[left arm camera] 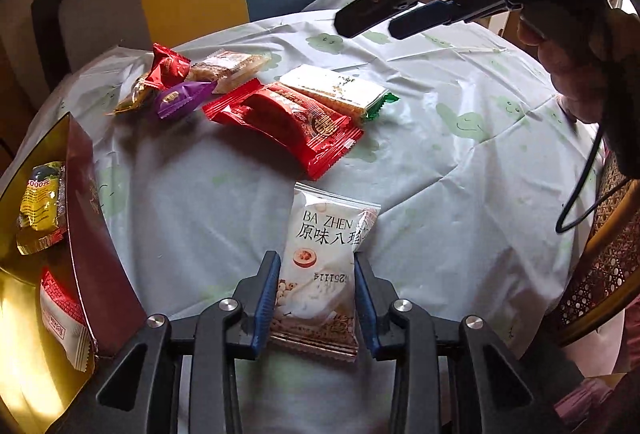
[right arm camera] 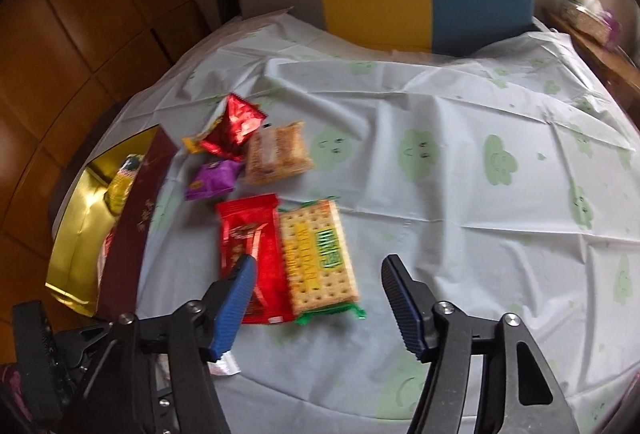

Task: Organize snacks
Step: 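Carry the BA ZHEN packet into the gold tin and open the left tool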

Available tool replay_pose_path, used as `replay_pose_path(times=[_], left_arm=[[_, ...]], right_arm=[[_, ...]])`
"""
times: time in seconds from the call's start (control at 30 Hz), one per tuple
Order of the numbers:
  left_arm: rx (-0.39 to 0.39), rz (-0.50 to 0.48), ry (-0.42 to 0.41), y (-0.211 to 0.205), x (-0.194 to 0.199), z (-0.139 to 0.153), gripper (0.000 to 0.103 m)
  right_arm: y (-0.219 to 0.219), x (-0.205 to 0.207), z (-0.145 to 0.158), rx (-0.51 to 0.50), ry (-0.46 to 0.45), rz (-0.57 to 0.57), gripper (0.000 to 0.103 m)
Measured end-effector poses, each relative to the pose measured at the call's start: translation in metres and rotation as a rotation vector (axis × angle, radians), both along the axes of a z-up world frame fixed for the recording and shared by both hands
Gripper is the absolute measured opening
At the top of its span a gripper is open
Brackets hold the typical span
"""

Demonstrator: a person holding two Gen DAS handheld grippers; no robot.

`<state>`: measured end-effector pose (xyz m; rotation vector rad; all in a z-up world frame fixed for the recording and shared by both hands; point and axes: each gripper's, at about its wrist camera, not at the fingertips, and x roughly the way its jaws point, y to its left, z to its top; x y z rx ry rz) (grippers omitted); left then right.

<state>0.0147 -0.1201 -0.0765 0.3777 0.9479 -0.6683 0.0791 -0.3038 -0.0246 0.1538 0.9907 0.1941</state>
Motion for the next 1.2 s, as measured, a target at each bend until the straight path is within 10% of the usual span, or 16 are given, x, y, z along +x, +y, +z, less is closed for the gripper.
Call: replay_pose_path(times=[0.63, 0.73, 1.2], left_arm=[[-0.061, 0.026, -0.028, 0.005, -0.008, -0.006, 0.036], [-0.065, 0.028, -0.032, 0.005, -0.010, -0.005, 0.036], [-0.099, -0.044, -0.035, 0.031, -0.026, 0.044, 0.034]], right_arm=[[0.058, 0.026, -0.046, -0.002, 0.091, 0.158, 0.045], [0.063, 0.025, -0.049, -0.072, 0.068, 0.163, 0.024], [0.057, 0.024, -0.051, -0.103, 0.075, 0.165, 0.024]])
